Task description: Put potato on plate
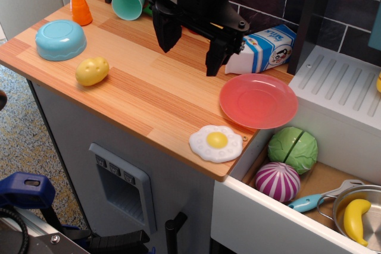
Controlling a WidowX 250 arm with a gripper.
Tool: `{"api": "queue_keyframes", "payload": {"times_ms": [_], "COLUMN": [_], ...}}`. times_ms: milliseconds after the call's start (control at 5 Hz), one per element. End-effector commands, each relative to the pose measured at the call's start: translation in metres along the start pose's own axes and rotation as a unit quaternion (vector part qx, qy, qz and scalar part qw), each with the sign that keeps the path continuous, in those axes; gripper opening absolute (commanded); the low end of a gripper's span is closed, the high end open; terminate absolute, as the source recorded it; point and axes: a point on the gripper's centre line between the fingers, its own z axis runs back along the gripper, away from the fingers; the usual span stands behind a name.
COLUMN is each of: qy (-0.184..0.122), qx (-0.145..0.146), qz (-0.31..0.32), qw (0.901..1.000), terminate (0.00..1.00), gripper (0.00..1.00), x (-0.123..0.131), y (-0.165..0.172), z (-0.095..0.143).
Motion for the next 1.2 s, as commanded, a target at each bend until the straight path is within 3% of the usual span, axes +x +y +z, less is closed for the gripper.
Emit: {"api": "queue_keyframes", "payload": {"times_ms": [0, 400, 600, 1000], "qy": [0.0, 0.009, -0.001, -0.006], "qx": [0.0, 0.029, 0.061, 0.041], "qz": [0.0, -0.018, 0.011, 0.033], "qw": [1.0, 0.9994, 0.9981, 0.9986], "terminate": [0.0, 0.0, 0.0, 0.0], "gripper": [1.0, 1.0, 1.0, 1.0], "x": [0.0, 0.012, 0.013, -0.003], "y": [0.0, 0.072, 0.095, 0.116], "z": [0.0, -0.011, -0.026, -0.053]}}
